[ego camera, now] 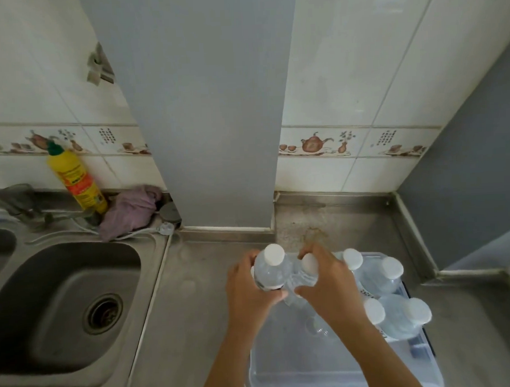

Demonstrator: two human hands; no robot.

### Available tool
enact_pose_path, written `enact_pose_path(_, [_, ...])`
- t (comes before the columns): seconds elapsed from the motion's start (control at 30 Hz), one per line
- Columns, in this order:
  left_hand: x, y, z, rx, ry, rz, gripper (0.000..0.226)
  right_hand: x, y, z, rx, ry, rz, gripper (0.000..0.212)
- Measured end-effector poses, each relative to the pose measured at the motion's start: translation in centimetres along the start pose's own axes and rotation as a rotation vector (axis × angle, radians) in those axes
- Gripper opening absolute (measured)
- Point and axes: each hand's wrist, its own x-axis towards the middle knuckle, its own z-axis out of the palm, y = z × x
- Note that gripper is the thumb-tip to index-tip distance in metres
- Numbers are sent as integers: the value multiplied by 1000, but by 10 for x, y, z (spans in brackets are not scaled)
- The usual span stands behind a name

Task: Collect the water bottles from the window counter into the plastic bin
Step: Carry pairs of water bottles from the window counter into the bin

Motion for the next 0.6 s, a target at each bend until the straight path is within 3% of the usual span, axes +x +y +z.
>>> enact_pose_path(0.23, [1, 18, -8, -76, 15, 102, 66, -3, -10, -8, -58, 170, -118, 49])
enact_pose_path(0.4, [-7, 41, -25, 41, -31, 328, 54, -13, -16, -17, -128, 233, -189, 47])
enact_pose_path(0.6, [-19, 59, -49, 164, 53, 548, 39, -35, -20, -31, -216, 382, -258, 45])
